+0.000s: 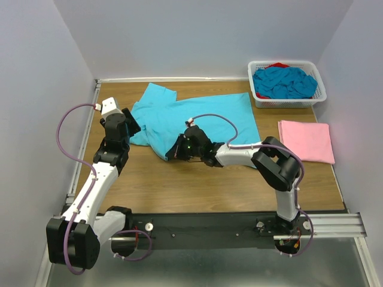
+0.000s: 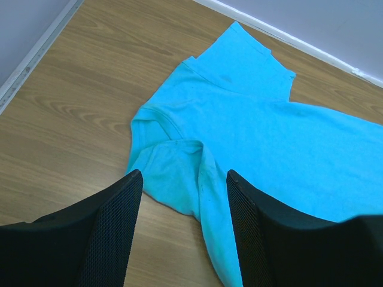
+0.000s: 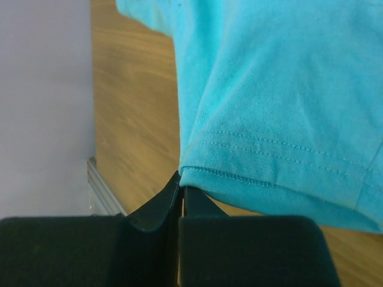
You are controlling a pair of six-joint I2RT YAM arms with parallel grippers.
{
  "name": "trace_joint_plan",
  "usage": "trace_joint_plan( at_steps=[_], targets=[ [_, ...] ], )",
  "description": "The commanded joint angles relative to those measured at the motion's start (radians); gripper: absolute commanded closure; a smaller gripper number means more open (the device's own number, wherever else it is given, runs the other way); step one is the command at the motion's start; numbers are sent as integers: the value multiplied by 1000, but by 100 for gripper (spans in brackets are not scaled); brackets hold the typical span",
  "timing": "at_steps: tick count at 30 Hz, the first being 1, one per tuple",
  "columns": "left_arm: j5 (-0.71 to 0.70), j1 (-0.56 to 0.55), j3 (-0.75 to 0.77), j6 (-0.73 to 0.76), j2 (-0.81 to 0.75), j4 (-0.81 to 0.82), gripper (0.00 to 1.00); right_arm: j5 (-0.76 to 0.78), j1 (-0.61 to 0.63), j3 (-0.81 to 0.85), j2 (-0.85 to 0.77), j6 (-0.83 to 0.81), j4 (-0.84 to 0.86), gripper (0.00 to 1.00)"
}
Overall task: Fold and stack the t-shirts
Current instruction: Flatten the tshirt out
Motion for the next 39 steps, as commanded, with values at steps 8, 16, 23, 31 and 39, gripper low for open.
trace_joint_plan(
  at_steps=[8, 16, 23, 31, 39],
  targets=[
    [-9, 8, 26, 10, -8, 3, 34, -253, 53, 82, -55, -38, -236, 92],
    [-27, 6, 20, 10, -26, -2, 34, -392, 128, 194, -30, -130, -452, 91],
    [-45, 6, 12, 8, -42, -8, 34, -541, 185, 237, -17, -198, -558, 86],
    [-61, 6, 5, 10, -43, -17, 34, -698, 234, 225, 7, -297, -650, 82],
    [-94, 6, 8, 4, -42, -37, 34, -266, 236, 275, -66, -481, -707, 54]
  ],
)
